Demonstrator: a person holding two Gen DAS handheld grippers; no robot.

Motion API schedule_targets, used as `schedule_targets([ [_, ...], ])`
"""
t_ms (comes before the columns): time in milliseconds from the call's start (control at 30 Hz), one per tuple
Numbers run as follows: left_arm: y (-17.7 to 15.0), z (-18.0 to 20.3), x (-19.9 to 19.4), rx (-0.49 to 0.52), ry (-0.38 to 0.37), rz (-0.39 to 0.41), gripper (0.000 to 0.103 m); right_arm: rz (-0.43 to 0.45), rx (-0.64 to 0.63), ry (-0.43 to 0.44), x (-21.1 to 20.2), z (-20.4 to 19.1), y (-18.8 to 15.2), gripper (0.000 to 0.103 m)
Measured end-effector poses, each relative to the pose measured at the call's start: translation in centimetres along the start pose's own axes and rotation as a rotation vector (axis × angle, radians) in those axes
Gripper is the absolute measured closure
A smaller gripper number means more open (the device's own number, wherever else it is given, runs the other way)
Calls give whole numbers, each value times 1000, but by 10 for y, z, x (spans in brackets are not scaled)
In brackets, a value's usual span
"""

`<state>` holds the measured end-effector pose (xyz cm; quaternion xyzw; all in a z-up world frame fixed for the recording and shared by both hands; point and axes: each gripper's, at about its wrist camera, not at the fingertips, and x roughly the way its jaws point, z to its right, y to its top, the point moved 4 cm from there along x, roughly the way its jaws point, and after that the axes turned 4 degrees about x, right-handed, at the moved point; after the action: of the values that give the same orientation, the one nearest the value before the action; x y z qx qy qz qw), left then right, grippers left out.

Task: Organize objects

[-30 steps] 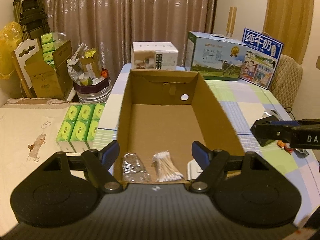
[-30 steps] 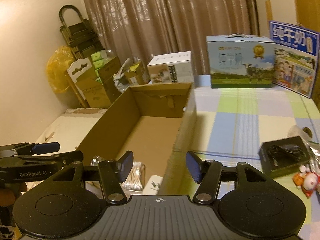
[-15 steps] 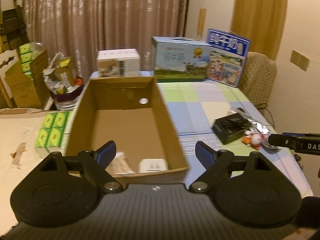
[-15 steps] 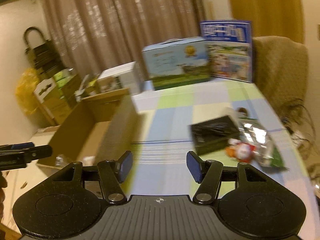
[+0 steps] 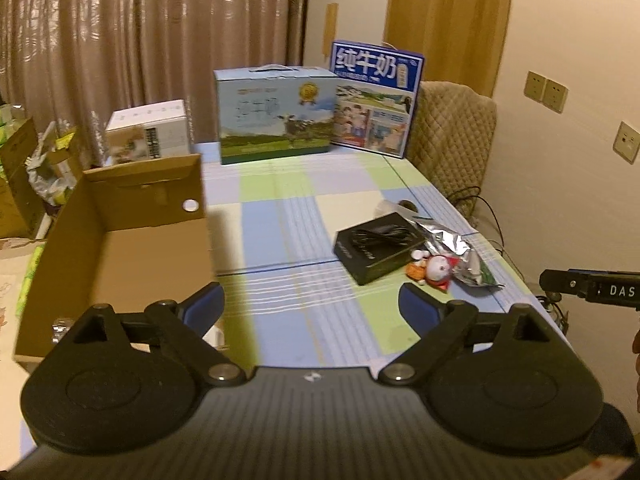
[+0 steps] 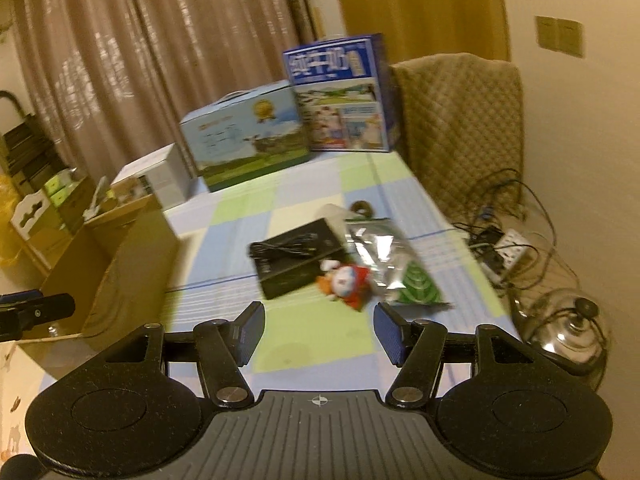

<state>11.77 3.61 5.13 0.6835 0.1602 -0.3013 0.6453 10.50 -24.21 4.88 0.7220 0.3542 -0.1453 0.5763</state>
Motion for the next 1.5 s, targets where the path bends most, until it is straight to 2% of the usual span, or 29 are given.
schedule_targets([
  [267,0,31,24,9,-30,-24,9,-7,19,-43,-1,27,3,46],
  [767,-1,58,53,20,-73,-58,8,-30,32,-60,14,53,5,46],
  [1167,7,84,87,46,-103,-74,8,-52,-23,-73,37,70,14,46],
  [1500,6,104,135,54,-138,-119,8,-83,-70,-77,71,85,23,46],
])
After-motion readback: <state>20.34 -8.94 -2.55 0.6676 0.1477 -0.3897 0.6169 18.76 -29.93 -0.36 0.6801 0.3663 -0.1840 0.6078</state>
